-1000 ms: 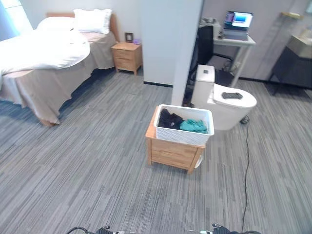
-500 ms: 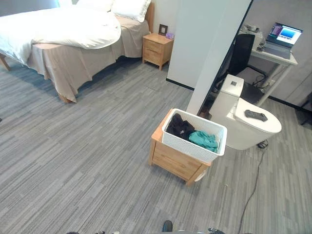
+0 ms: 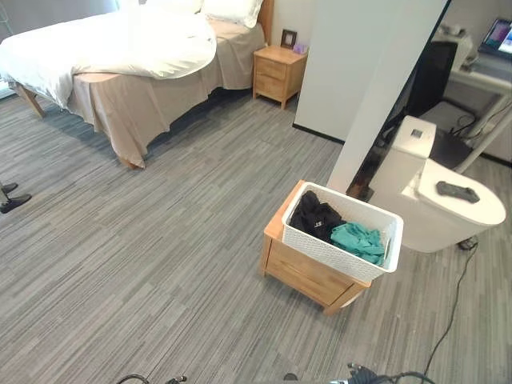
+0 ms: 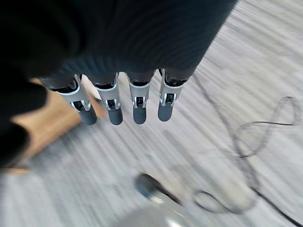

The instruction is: Grab the laundry basket,head to the washer,open it,put in the laundry and shut it.

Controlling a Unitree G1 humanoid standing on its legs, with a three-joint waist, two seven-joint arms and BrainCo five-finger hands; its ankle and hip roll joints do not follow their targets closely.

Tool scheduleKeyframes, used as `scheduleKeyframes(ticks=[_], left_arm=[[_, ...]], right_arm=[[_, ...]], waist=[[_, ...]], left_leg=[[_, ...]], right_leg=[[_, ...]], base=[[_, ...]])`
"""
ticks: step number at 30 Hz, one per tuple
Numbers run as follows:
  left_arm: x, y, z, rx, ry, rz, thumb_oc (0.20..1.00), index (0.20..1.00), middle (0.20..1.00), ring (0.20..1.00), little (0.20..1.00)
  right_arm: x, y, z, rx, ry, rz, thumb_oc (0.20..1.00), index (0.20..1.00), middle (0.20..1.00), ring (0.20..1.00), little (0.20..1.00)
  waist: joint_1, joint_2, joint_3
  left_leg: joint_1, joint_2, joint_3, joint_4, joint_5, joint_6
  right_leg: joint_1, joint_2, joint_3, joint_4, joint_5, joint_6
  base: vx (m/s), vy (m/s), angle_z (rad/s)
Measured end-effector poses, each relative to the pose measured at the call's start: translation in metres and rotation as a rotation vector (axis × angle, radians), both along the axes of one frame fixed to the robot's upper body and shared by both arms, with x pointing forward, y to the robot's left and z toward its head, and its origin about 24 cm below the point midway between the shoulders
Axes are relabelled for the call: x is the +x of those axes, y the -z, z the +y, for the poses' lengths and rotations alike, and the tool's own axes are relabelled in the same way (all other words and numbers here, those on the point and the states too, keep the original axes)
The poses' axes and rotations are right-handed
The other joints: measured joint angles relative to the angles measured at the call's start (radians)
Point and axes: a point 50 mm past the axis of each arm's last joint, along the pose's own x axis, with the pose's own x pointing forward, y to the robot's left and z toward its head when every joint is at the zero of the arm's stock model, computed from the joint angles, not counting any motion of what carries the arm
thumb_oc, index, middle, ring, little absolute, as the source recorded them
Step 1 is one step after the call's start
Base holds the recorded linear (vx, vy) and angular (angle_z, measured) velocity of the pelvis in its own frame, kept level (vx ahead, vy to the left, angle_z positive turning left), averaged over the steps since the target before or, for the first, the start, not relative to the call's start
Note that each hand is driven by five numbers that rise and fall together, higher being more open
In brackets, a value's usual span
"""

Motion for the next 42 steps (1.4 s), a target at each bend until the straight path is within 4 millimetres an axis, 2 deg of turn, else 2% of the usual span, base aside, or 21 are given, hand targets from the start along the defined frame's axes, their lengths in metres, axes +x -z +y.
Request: scheduleKeyframes(ticks=[3,4,5,7,9,15,17,19,22,24,27,30,31,32,33,35,36,38,39,41,42], left_arm=[[0.016,-0.002,-0.001,-0.004,0.009,-0.043,1.0,1.0,1.0,1.0,1.0],[0.022,-0.004,0.001,0.002,0.015,-0.055,1.0,1.0,1.0,1.0,1.0],[0.022,-0.004,-0.002,-0.004,0.023,-0.056,1.0,1.0,1.0,1.0,1.0],[0.025,-0.005,0.004,0.015,0.012,-0.06,1.0,1.0,1.0,1.0,1.0],[0.02,-0.004,0.003,0.013,0.009,-0.046,1.0,1.0,1.0,1.0,1.0],[0.004,-0.002,0.007,0.022,-0.008,-0.013,1.0,1.0,1.0,1.0,1.0],[0.001,-0.003,0.012,0.032,-0.014,-0.008,1.0,1.0,1.0,1.0,1.0],[0.0,-0.002,0.009,0.024,-0.014,-0.007,1.0,1.0,1.0,1.0,1.0],[-0.001,-0.002,0.01,0.028,-0.011,-0.004,1.0,1.0,1.0,1.0,1.0],[0.0,-0.003,0.013,0.032,-0.026,-0.008,1.0,1.0,1.0,1.0,1.0],[-0.002,-0.004,0.021,0.05,-0.059,-0.009,1.0,1.0,1.0,1.0,1.0],[0.004,-0.009,0.036,0.074,-0.181,-0.058,1.0,1.0,1.0,1.0,1.0],[0.001,-0.009,0.036,0.074,-0.201,-0.057,1.0,1.0,1.0,1.0,1.0],[0.013,-0.01,0.033,0.062,-0.203,-0.089,1.0,1.0,1.0,1.0,1.0],[0.032,-0.013,0.029,0.046,-0.207,-0.138,1.0,1.0,1.0,1.0,1.0],[0.045,-0.018,0.034,0.047,-0.243,-0.188,1.0,1.0,1.0,1.0,1.0],[0.045,-0.019,0.039,0.061,-0.257,-0.19,1.0,1.0,1.0,1.0,1.0],[0.036,-0.022,0.054,0.095,-0.317,-0.176,1.0,1.0,1.0,1.0,1.0],[0.036,-0.024,0.06,0.11,-0.324,-0.183,1.0,1.0,1.0,1.0,1.0],[0.036,-0.026,0.066,0.13,-0.331,-0.197,1.0,1.0,1.0,1.0,1.0],[0.027,-0.025,0.07,0.143,-0.339,-0.172,1.0,1.0,1.0,1.0,1.0]], right_arm=[[0.004,-0.003,-0.01,-0.031,-0.012,-0.006,1.0,1.0,1.0,1.0,1.0],[0.006,-0.004,-0.011,-0.031,-0.001,-0.012,1.0,1.0,1.0,1.0,1.0],[0.006,-0.005,-0.013,-0.035,0.012,-0.015,1.0,1.0,1.0,1.0,1.0],[-0.022,-0.003,-0.023,-0.064,0.073,0.072,1.0,1.0,1.0,1.0,1.0],[-0.024,-0.008,-0.037,-0.102,0.087,0.073,1.0,1.0,1.0,1.0,1.0],[0.032,-0.016,-0.031,-0.09,-0.014,-0.107,1.0,1.0,1.0,1.0,1.0],[0.034,-0.014,-0.023,-0.073,-0.049,-0.111,1.0,1.0,1.0,1.0,1.0],[0.037,-0.014,-0.018,-0.064,-0.077,-0.116,1.0,1.0,1.0,1.0,1.0],[0.034,-0.011,-0.01,-0.043,-0.077,-0.11,1.0,1.0,1.0,1.0,1.0],[0.028,-0.009,-0.008,-0.033,-0.071,-0.099,1.0,1.0,1.0,1.0,1.0],[0.029,-0.008,-0.004,-0.024,-0.07,-0.102,1.0,1.0,1.0,1.0,1.0],[0.029,-0.007,0.0,-0.009,-0.069,-0.11,1.0,1.0,1.0,1.0,1.0],[0.031,-0.008,0.0,-0.01,-0.069,-0.116,1.0,1.0,1.0,1.0,1.0],[0.03,-0.009,-0.005,-0.021,-0.068,-0.124,1.0,1.0,1.0,1.0,1.0],[0.034,-0.011,-0.009,-0.034,-0.07,-0.125,1.0,1.0,1.0,1.0,1.0],[0.047,-0.014,-0.005,-0.028,-0.084,-0.155,1.0,1.0,1.0,1.0,1.0],[0.057,-0.015,-0.001,-0.02,-0.091,-0.178,1.0,1.0,1.0,1.0,1.0],[0.076,-0.021,0.001,-0.013,-0.077,-0.229,1.0,1.0,1.0,1.0,1.0],[0.08,-0.023,-0.002,-0.021,-0.066,-0.24,1.0,1.0,1.0,1.0,1.0],[0.091,-0.029,-0.008,-0.038,-0.043,-0.266,1.0,1.0,1.0,1.0,1.0],[0.097,-0.032,-0.009,-0.049,-0.042,-0.287,1.0,1.0,1.0,1.0,1.0]], waist=[[-0.028,-0.027,0.025],[-0.032,-0.032,0.035],[-0.032,-0.016,0.04],[-0.049,-0.015,0.044],[-0.048,-0.008,0.04],[-0.04,-0.058,0.016],[-0.031,-0.08,-0.002],[-0.027,-0.064,-0.006],[-0.027,-0.068,-0.006],[-0.037,-0.079,-0.004],[-0.034,-0.101,0.012],[0.009,-0.155,0.05],[0.029,-0.157,0.055],[0.043,-0.15,0.077],[0.059,-0.152,0.124],[0.077,-0.155,0.173],[0.079,-0.16,0.19],[0.077,-0.167,0.205],[0.081,-0.166,0.208],[0.102,-0.14,0.225],[0.117,-0.114,0.227]], left_leg=[[-0.001,-0.018,0.04,-0.007,-0.001,-0.001],[0.002,-0.019,0.061,-0.017,-0.011,0.001],[-0.001,-0.007,0.061,-0.02,-0.035,-0.003],[0.017,0.017,0.03,-0.004,-0.041,-0.01],[0.015,0.029,0.03,0.03,-0.029,-0.031],[-0.04,0.022,0.03,0.152,0.01,-0.094],[-0.036,0.031,0.03,0.095,0.008,-0.089],[-0.034,0.047,0.031,0.046,0.06,-0.085],[-0.018,0.056,0.029,0.016,0.068,-0.092],[-0.02,0.064,0.03,-0.005,0.068,-0.092],[-0.034,0.058,0.034,0.031,0.062,-0.1],[-0.149,-0.001,0.032,0.294,0.045,-0.122],[-0.198,-0.016,0.028,0.386,0.047,-0.126],[-0.289,-0.042,0.014,0.557,0.059,-0.143],[-0.389,-0.072,0.007,0.744,0.116,-0.162],[-0.511,-0.082,0.038,0.908,0.15,-0.102],[-0.546,-0.074,0.073,0.904,0.137,-0.084],[-0.554,-0.032,0.185,0.601,0.122,-0.064],[-0.536,-0.021,0.223,0.377,0.124,-0.062],[-0.507,-0.014,0.217,0.064,0.177,-0.064],[-0.495,-0.007,0.223,-0.002,0.214,-0.057]], right_leg=[[-0.143,-0.042,0.001,0.217,-0.104,-0.002],[-0.184,-0.055,-0.007,0.281,-0.13,0.025],[-0.2,-0.045,-0.018,0.334,-0.149,0.012],[-0.132,-0.019,-0.052,0.269,-0.171,-0.034],[-0.089,0.008,-0.057,0.209,-0.16,-0.05],[-0.002,0.054,-0.04,0.03,-0.069,-0.114],[0.021,0.056,-0.036,0.002,-0.067,-0.121],[0.021,0.07,-0.033,-0.002,-0.066,-0.122],[0.039,0.081,-0.029,-0.038,-0.053,-0.115],[0.077,0.101,-0.025,-0.151,0.006,-0.101],[0.085,0.106,-0.018,-0.171,0.007,-0.093],[0.089,0.089,0.013,-0.178,0.009,-0.096],[0.088,0.097,0.013,-0.167,0.012,-0.124],[0.08,0.105,-0.001,-0.151,-0.002,-0.153],[0.084,0.11,-0.017,-0.141,-0.02,-0.177],[0.085,0.122,-0.03,-0.13,-0.032,-0.198],[0.089,0.128,-0.027,-0.121,-0.031,-0.191],[0.106,0.138,-0.023,-0.137,-0.042,-0.149],[0.118,0.143,-0.022,-0.157,-0.041,-0.133],[0.161,0.17,-0.007,-0.17,-0.038,-0.134],[0.205,0.194,0.008,-0.169,-0.076,-0.097]], base=[[0.19,-0.014,-0.44],[0.27,-0.058,-0.38],[0.12,-0.029,-0.19],[0.12,-0.07,0.21],[0.11,-0.125,0.07],[0.05,-0.061,-0.13],[0.08,-0.046,-0.04],[0.04,-0.021,-0.1],[0.09,-0.046,-0.03],[0.12,-0.073,0.0],[0.07,-0.051,-0.08],[-0.02,-0.055,-0.26],[-0.05,-0.12,-0.05],[-0.02,-0.104,0.27],[0.0,-0.06,0.35],[0.07,0.01,0.2],[0.3,0.097,0.07],[0.32,0.13,0.09],[0.19,0.119,0.06],[0.26,0.241,-0.3],[0.28,0.369,-0.56]])
